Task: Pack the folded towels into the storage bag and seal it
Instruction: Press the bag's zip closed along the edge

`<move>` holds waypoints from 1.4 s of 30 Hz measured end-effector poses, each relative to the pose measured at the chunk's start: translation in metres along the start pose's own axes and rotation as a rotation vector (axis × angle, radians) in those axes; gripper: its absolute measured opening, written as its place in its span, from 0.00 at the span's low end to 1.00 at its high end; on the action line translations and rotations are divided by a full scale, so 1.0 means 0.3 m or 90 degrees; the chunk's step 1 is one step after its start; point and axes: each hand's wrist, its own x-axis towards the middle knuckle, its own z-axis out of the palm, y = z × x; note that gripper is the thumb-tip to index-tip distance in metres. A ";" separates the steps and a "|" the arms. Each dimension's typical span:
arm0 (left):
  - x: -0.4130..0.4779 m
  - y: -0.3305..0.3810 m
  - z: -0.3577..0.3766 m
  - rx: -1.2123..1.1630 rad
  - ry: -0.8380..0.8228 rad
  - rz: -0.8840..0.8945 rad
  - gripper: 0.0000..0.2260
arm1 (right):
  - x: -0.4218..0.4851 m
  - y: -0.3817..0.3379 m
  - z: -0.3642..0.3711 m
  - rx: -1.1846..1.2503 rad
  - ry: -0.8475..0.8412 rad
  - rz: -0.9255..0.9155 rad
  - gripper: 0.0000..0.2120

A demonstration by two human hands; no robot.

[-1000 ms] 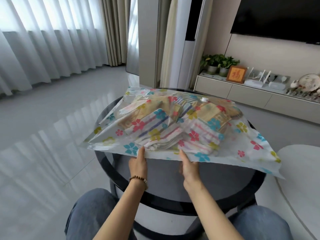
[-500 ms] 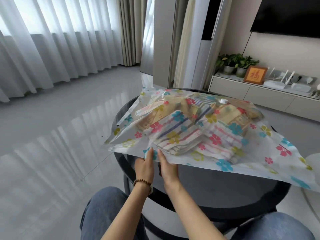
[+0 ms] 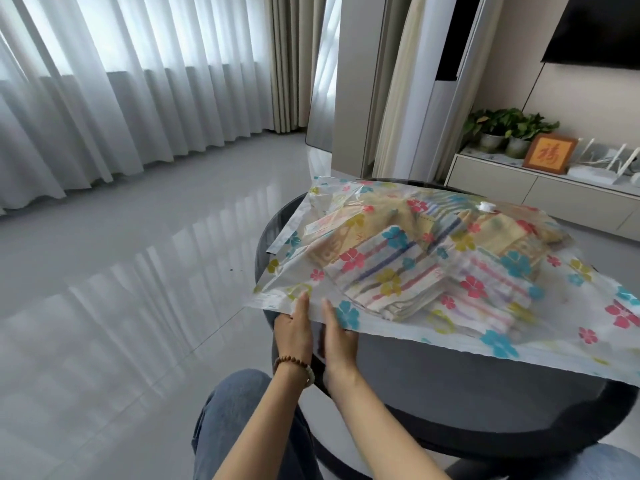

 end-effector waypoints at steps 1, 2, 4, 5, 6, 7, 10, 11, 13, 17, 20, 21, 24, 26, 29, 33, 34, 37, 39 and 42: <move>0.003 -0.002 -0.008 0.012 -0.010 -0.001 0.08 | -0.014 0.015 0.026 -0.023 -0.025 -0.002 0.18; 0.007 -0.001 -0.018 0.024 -0.017 -0.003 0.08 | -0.020 0.021 0.043 -0.044 -0.038 -0.010 0.18; 0.020 0.003 -0.036 0.031 -0.009 -0.014 0.07 | -0.015 0.022 0.051 -0.072 -0.050 -0.039 0.19; 0.025 0.007 -0.039 0.026 -0.003 -0.021 0.06 | -0.008 0.019 0.045 -0.079 -0.054 -0.057 0.19; 0.029 0.013 -0.044 0.018 0.005 -0.027 0.07 | -0.004 0.016 0.041 -0.084 -0.059 -0.072 0.20; 0.035 0.020 -0.049 0.008 0.013 -0.032 0.07 | -0.001 0.014 0.036 -0.084 -0.062 -0.081 0.21; 0.053 0.038 -0.071 -0.025 0.032 -0.028 0.05 | -0.001 0.021 0.028 -0.080 -0.062 -0.084 0.23; 0.058 0.040 -0.079 -0.033 0.034 -0.026 0.04 | -0.004 0.024 0.027 -0.083 -0.063 -0.082 0.24; 0.062 0.046 -0.089 -0.040 0.046 -0.034 0.05 | -0.004 0.030 0.026 -0.086 -0.063 -0.077 0.24; 0.065 0.044 -0.079 -0.064 0.083 -0.079 0.14 | -0.011 0.024 0.025 -0.085 -0.055 -0.081 0.23; 0.066 0.050 -0.074 -0.088 0.094 -0.130 0.13 | -0.011 0.023 0.025 -0.086 -0.057 -0.069 0.23; 0.069 0.052 -0.075 -0.088 0.090 -0.155 0.10 | -0.014 0.019 0.024 -0.086 -0.058 -0.066 0.23; 0.088 0.058 -0.098 -0.077 0.105 -0.173 0.14 | -0.010 0.019 0.011 -0.098 -0.062 -0.072 0.23; 0.101 0.055 -0.125 -0.014 0.107 -0.119 0.15 | -0.016 0.019 0.000 -0.117 -0.084 -0.084 0.24; 0.108 0.054 -0.153 0.075 0.068 -0.089 0.15 | -0.025 -0.007 -0.018 -0.183 -0.133 -0.026 0.11; 0.112 0.069 -0.174 0.298 0.101 0.043 0.14 | -0.066 -0.111 -0.105 -0.349 -0.353 0.165 0.20; 0.105 0.073 -0.168 0.389 0.142 0.134 0.16 | -0.074 -0.149 -0.140 -0.412 -0.416 0.142 0.19; 0.054 0.077 -0.089 0.618 0.095 0.418 0.24 | -0.067 -0.282 -0.256 -0.445 -0.361 -0.102 0.14; 0.002 0.059 0.010 0.675 -0.063 0.462 0.24 | -0.017 -0.366 -0.374 -0.491 -0.129 -0.346 0.04; -0.081 -0.017 0.144 0.726 -0.299 0.486 0.23 | 0.110 -0.462 -0.611 -0.876 0.144 -0.436 0.25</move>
